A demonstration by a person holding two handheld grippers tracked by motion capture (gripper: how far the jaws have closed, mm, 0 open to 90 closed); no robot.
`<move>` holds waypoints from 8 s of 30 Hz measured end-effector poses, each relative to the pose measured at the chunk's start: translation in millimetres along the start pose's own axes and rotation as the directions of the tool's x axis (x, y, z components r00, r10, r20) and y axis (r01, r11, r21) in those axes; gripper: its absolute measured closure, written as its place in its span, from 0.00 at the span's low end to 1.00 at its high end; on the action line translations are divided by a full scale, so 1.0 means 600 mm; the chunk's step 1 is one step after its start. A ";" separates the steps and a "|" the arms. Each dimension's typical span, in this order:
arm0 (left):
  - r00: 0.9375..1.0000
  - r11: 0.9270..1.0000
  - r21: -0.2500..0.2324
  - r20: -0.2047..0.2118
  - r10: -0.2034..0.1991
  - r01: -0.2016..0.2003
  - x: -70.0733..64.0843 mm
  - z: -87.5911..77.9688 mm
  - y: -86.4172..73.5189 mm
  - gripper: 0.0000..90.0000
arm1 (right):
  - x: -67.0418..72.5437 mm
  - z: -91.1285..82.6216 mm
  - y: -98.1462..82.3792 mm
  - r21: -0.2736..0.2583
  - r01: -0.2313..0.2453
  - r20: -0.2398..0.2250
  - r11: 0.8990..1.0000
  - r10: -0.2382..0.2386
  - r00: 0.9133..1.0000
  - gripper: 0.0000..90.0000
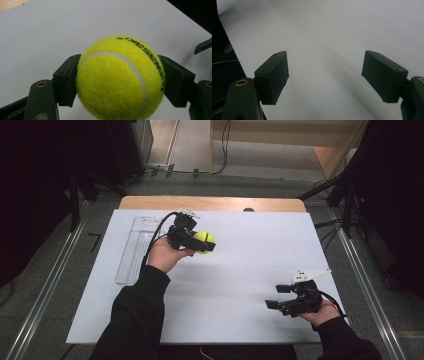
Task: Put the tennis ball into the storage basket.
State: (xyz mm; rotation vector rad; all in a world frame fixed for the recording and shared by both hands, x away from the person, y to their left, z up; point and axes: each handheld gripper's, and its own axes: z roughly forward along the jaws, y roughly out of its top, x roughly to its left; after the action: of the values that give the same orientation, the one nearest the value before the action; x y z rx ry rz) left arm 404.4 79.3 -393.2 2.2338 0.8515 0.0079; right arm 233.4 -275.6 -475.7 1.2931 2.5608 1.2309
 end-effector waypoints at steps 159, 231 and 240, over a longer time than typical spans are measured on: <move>0.863 0.944 -0.142 -0.382 -0.331 0.299 0.183 -0.115 -0.135 0.30 | 0.002 0.003 0.004 0.000 0.012 -0.006 1.000 -0.012 1.000 0.22; 0.943 0.960 -0.119 -0.190 -0.274 0.255 0.125 -0.146 -0.075 0.16 | 0.002 0.003 0.005 -0.003 0.019 -0.012 1.000 -0.019 1.000 0.22; 0.959 0.967 -0.110 -0.146 -0.243 0.228 0.111 -0.133 -0.069 0.16 | 0.003 0.003 0.006 -0.001 0.022 -0.011 1.000 -0.022 1.000 0.22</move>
State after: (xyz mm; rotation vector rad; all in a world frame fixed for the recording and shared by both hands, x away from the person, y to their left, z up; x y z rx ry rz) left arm 412.7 189.8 -377.3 2.0533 1.1768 0.1111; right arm 235.4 -272.0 -474.3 1.2582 2.5744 1.2388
